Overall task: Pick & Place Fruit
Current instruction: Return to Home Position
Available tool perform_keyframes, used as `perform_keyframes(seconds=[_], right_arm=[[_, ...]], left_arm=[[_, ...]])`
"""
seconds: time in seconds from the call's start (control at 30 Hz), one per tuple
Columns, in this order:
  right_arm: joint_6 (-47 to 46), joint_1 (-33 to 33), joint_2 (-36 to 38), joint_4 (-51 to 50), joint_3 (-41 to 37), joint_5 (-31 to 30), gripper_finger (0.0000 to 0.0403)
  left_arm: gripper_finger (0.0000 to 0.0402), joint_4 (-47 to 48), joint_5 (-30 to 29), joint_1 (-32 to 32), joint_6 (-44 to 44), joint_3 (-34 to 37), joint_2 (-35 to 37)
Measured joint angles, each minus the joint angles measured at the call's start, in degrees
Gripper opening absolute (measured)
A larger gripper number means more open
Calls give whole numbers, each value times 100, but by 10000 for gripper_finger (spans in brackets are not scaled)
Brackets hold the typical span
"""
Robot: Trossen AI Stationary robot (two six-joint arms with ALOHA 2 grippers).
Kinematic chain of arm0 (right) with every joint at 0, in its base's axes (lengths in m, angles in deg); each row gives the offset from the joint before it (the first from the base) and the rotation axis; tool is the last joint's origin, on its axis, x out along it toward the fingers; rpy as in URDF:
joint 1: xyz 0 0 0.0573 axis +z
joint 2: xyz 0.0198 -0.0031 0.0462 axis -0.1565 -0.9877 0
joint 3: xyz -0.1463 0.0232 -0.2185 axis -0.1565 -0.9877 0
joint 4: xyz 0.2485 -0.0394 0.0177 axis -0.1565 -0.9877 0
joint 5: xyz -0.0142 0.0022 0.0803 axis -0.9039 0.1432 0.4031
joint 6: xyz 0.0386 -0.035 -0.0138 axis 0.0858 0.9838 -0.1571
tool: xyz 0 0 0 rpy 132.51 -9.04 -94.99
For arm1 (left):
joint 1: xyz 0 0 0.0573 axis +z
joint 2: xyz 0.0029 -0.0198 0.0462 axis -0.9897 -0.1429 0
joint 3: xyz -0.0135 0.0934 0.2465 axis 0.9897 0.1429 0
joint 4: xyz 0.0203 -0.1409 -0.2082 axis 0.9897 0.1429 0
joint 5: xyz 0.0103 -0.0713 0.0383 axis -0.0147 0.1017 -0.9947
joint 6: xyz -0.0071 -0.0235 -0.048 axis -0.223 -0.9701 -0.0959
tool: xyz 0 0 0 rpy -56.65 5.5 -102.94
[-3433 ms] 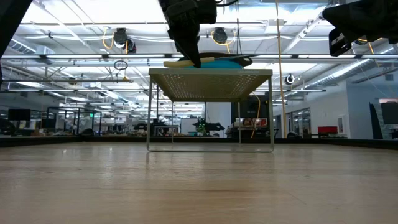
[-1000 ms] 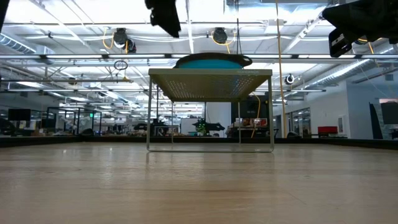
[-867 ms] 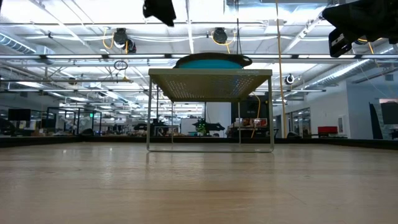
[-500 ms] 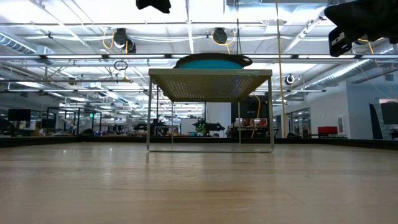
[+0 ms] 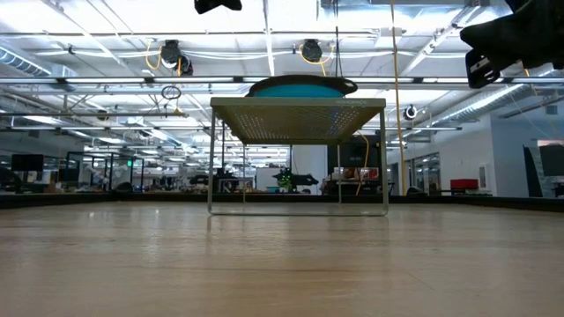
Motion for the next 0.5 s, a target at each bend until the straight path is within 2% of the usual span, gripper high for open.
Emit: perform_keyframes(seconds=[0.27,0.5], right_arm=[[51,0,0,-39,0,0,4],[50,0,0,-101,0,0,4]], left_arm=[[2,-93,16,0,-172,0,0],[3,-739,97,-38,-387,284,67]])
